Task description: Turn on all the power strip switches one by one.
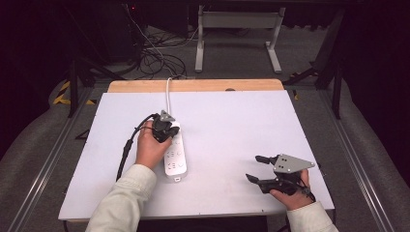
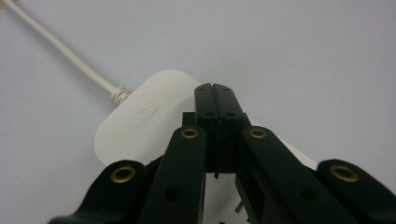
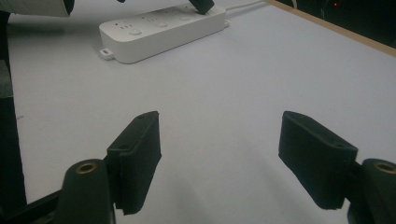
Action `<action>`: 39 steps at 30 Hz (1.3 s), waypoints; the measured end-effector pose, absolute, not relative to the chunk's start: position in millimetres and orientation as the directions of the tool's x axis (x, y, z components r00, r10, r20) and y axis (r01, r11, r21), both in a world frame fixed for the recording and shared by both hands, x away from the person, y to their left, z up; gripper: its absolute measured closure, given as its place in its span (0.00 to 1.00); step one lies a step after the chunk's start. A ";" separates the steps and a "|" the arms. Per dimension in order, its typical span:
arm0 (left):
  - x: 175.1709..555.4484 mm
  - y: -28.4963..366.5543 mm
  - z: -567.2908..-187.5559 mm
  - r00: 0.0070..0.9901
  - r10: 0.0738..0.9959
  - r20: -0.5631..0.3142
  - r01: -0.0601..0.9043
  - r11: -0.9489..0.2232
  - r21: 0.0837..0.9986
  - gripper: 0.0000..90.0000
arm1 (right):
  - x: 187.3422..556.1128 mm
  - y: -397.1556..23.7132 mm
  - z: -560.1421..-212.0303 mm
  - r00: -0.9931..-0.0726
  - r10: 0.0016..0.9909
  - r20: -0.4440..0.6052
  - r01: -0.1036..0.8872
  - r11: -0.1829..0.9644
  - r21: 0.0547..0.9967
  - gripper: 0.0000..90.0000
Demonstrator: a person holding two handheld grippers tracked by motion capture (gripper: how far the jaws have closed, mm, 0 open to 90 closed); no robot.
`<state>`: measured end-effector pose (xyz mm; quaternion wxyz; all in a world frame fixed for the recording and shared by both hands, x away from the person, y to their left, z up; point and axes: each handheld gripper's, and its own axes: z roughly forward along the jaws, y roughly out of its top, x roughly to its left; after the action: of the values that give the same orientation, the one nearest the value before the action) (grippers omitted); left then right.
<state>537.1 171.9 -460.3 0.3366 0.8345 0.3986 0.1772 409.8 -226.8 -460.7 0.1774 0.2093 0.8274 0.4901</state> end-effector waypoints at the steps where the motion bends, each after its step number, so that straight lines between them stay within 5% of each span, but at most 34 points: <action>1: 537.5 172.2 -460.1 0.618 0.786 0.019 0.552 -0.451 0.702 1.00 | 409.7 -226.9 -460.6 -0.850 0.520 -0.088 0.172 0.432 0.885 0.33; 6: 538.1 179.0 -457.5 0.622 0.781 -0.052 0.567 -0.404 0.718 1.00 | 409.9 -227.4 -460.7 -0.849 0.520 -0.089 0.172 0.431 0.886 0.33; 19: 512.0 190.8 -426.0 0.639 0.769 -0.005 0.461 -0.378 0.803 0.98 | 410.4 -227.6 -461.0 -0.845 0.527 -0.087 0.175 0.428 0.887 0.33; 22: 499.6 192.1 -417.1 0.641 0.768 0.002 0.431 -0.362 0.827 0.72 | 409.9 -227.2 -460.5 -0.846 0.526 -0.088 0.173 0.427 0.887 0.33; 33: 416.2 234.0 -422.1 0.695 0.717 0.056 0.241 -0.306 0.921 0.37 | 408.9 -227.0 -459.8 -0.844 0.529 -0.087 0.172 0.421 0.890 0.33; 39: 384.4 264.3 -452.9 0.694 0.720 0.016 0.282 -0.292 0.914 0.28 | 407.6 -226.1 -458.9 -0.844 0.529 -0.093 0.168 0.424 0.890 0.33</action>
<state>384.4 264.3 -452.9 0.4989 0.7734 0.3238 0.2192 407.6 -226.1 -458.9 0.1829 0.2115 0.8237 0.4933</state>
